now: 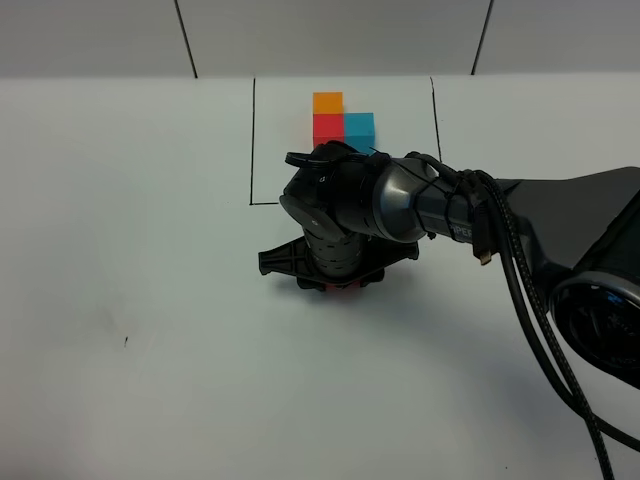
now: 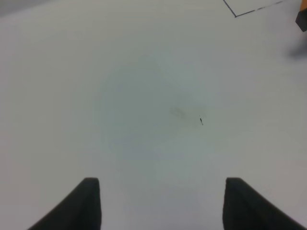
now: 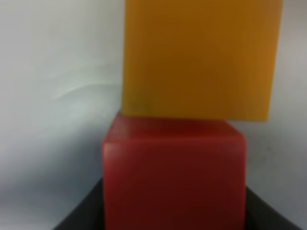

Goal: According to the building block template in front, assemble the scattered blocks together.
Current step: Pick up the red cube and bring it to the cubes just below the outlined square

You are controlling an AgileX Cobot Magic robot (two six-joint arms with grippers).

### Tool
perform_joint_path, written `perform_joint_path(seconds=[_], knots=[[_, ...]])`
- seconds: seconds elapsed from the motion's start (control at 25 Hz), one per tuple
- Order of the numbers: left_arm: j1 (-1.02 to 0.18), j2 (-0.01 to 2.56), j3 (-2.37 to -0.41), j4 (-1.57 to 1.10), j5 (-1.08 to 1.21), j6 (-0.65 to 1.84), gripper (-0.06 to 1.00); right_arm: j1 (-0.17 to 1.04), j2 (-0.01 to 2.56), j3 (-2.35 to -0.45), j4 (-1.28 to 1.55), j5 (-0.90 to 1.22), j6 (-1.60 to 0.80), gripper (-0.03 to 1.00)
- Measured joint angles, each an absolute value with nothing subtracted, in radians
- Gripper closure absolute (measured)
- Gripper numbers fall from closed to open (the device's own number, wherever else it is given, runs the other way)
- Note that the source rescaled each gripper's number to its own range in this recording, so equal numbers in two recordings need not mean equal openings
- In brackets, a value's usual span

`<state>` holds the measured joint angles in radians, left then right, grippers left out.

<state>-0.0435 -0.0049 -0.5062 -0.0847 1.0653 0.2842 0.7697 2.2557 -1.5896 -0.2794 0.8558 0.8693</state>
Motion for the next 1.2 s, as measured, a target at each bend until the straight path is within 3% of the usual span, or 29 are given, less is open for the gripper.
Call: perform_joint_path(seconds=[1.2], knots=[[-0.044, -0.005, -0.506, -0.085, 1.065, 0.284, 0.68, 0.770, 2.257, -1.590, -0.295, 0.853, 0.916, 0.96]])
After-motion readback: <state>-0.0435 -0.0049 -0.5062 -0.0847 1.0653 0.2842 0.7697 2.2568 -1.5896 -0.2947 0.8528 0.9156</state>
